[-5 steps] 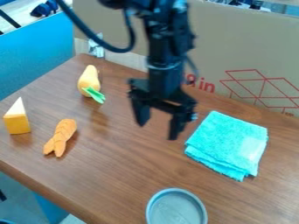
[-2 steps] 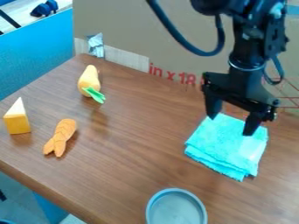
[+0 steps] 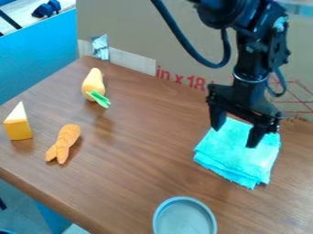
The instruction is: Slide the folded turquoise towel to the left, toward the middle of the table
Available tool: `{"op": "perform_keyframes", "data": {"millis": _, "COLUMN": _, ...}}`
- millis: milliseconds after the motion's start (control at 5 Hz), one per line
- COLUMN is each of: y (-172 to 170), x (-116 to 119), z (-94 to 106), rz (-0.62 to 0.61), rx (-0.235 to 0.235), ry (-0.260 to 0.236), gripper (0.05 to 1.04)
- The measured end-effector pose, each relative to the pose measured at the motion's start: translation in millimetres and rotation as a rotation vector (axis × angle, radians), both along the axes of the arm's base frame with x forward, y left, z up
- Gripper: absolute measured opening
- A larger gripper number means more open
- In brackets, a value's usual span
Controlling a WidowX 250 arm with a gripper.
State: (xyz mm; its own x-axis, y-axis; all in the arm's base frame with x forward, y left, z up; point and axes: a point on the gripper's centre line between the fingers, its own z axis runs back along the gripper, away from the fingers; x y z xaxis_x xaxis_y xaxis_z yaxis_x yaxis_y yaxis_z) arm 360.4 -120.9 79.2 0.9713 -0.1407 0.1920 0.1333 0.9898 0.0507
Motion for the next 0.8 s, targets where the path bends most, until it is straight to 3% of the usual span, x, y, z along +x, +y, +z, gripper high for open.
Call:
{"op": "perform_keyframes", "data": {"millis": 200, "y": 1, "x": 1, "z": -15.7, "rz": -0.007, "rx": 0.011, "ry": 0.026, "gripper": 1.002}}
{"op": "perform_keyframes", "data": {"millis": 400, "y": 1, "x": 0, "z": -32.1, "rz": -0.018, "rx": -0.006, "ry": 0.016, "gripper": 1.002}}
{"op": "perform_keyframes", "data": {"millis": 600, "y": -5, "x": 3, "z": -31.9, "rz": -0.025, "rx": -0.013, "ry": -0.010, "gripper": 1.002}}
{"op": "perform_keyframes", "data": {"millis": 800, "y": -12, "x": 4, "z": -37.0, "rz": -0.018, "rx": -0.009, "ry": 0.001, "gripper": 1.002}}
